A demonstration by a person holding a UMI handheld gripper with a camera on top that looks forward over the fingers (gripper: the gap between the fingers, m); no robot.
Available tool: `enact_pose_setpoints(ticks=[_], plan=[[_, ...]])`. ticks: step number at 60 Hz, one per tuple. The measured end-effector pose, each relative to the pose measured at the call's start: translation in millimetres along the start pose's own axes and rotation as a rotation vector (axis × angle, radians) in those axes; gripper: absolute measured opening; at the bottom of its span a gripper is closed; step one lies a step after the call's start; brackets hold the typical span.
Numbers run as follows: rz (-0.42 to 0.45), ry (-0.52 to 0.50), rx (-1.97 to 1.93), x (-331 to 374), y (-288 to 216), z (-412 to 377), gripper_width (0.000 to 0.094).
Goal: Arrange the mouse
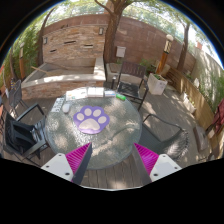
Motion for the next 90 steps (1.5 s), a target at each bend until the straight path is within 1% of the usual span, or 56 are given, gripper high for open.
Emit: enact_pose_setpoints(ticks=[7, 15, 21, 26, 35, 41, 48, 55, 60, 65, 66, 67, 68, 76, 80, 89, 90], plan=[[-0.032, 0.021, -0.001, -2, 6, 4, 0.0815], [-0.054, 0.052, -0.007, -25, 16, 1, 0.0815], [-0.039, 0.073, -0.019, -43, 31, -9, 0.0812], [-0.031, 0.071, -0.043, -62, 52, -29, 0.0815], [-0.042, 0.013, -0.084, -109, 90, -95, 0.0823], [0.002, -0.044, -0.082, -156, 94, -156, 0.0823], [0.083, -0.112, -0.077, -224, 71, -221, 0.0822], [0.148, -0.179, -0.084, -300, 29, -284, 0.0822], [0.188, -0.207, -0.07, -345, -4, -317, 0.0838], [0.212, -0.222, -0.053, -387, -29, -344, 0.0838], [0.216, -0.224, -0.05, -394, -34, -348, 0.081], [0.22, -0.226, -0.047, -401, -38, -351, 0.0836], [0.223, -0.225, -0.045, -408, -42, -355, 0.0834], [0.229, -0.221, -0.024, -458, -61, -376, 0.0805], [0.221, -0.209, -0.019, -476, -64, -380, 0.0766], [0.179, -0.191, -0.015, -504, -60, -384, 0.055], [0.185, -0.194, -0.015, -504, -61, -384, 0.0543]])
Point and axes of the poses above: the point between the fingertips, and its own axes, seen from behind it with the camera up: z to the right, y down, x backward, against the way the camera looks, the point moved 5 cm from there along x, backward, against the way the camera looks, and after that the axes turned 7 degrees about z, right-handed, at the moved point
